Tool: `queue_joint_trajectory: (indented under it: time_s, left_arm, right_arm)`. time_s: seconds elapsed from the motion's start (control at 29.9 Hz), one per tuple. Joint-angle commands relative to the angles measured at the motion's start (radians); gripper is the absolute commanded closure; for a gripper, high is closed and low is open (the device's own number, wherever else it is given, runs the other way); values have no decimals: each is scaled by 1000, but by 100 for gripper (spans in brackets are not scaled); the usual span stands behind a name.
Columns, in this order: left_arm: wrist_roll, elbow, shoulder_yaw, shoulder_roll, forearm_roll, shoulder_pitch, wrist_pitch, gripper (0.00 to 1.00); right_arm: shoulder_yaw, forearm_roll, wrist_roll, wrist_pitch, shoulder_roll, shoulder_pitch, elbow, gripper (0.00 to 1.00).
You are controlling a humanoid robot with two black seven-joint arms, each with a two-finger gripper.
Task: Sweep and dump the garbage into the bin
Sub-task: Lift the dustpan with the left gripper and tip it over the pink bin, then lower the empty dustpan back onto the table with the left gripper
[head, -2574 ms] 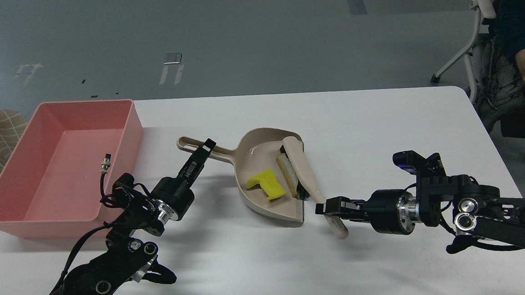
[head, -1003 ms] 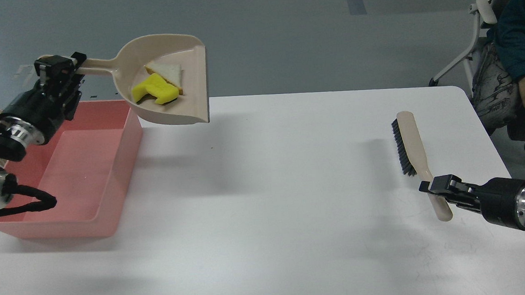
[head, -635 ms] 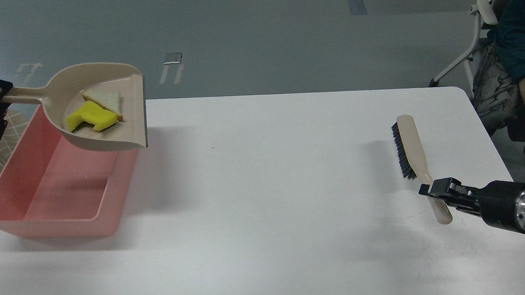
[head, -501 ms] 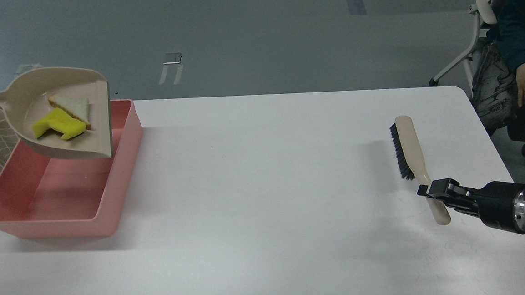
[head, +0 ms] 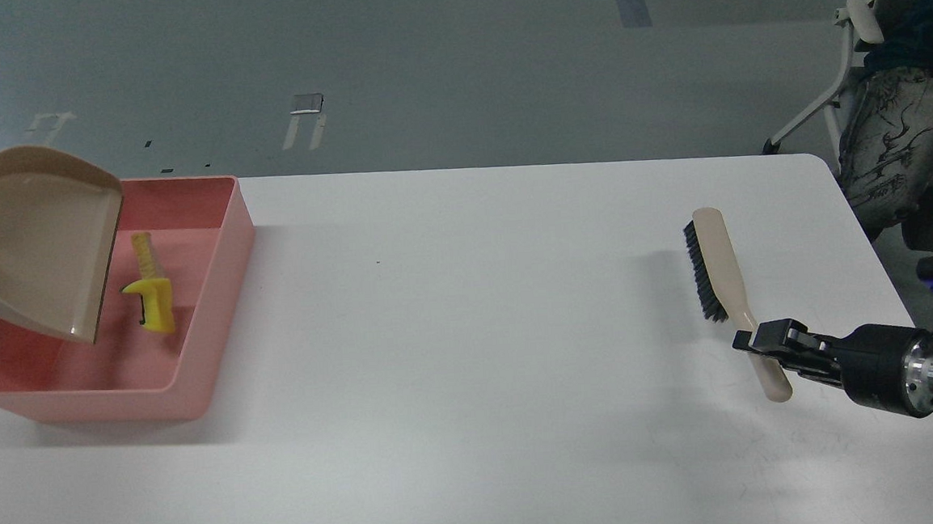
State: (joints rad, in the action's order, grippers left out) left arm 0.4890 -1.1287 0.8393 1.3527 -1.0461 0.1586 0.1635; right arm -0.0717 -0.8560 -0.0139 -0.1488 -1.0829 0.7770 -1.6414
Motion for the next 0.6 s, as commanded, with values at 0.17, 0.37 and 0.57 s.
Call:
queue_joint_trajectory:
  time_s: [0.17,0.37,0.57]
  left_arm:
    - [0,44,46,13,159,189,-80,100]
    - [-65,12,43,-21,480,377,-295,100]
    - [-148,-126,32,-249,497,392,-228,100]
  right_arm:
    - [-2,0,0,0,0,-1,-2,100]
    - [-2,0,0,0,0,-1,-2,100]
    - [-2,0,0,0,-6,-2,-2,100]
